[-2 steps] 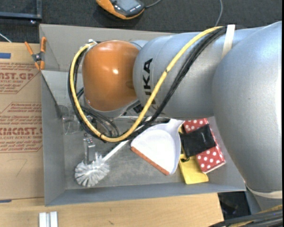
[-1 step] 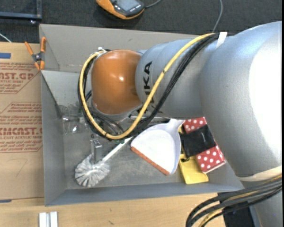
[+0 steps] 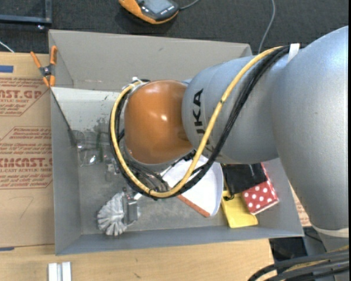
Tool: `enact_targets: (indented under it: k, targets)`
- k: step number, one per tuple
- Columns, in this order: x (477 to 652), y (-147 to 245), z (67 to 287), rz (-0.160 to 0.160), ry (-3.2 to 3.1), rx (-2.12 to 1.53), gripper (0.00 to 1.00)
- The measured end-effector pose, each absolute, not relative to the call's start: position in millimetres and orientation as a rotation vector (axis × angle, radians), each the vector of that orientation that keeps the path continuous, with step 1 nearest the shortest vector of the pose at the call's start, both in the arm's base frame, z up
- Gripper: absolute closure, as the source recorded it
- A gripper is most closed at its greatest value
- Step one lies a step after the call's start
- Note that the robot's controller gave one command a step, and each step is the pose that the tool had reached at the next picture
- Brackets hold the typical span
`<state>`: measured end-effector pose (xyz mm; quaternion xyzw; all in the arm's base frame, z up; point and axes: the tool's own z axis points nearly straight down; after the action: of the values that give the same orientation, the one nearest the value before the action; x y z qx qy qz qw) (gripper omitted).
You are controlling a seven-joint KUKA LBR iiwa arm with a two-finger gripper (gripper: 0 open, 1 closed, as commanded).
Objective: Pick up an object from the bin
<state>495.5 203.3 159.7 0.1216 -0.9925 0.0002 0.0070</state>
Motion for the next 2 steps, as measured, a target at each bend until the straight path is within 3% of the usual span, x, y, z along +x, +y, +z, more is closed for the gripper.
enact_targets:
  k: [1, 2]
  targets:
    - [493.7, 204, 147, -0.007, -3.116, 0.409, 0.0]
    - [494.5, 213, 79, -0.005, -2.992, 0.926, 0.0]
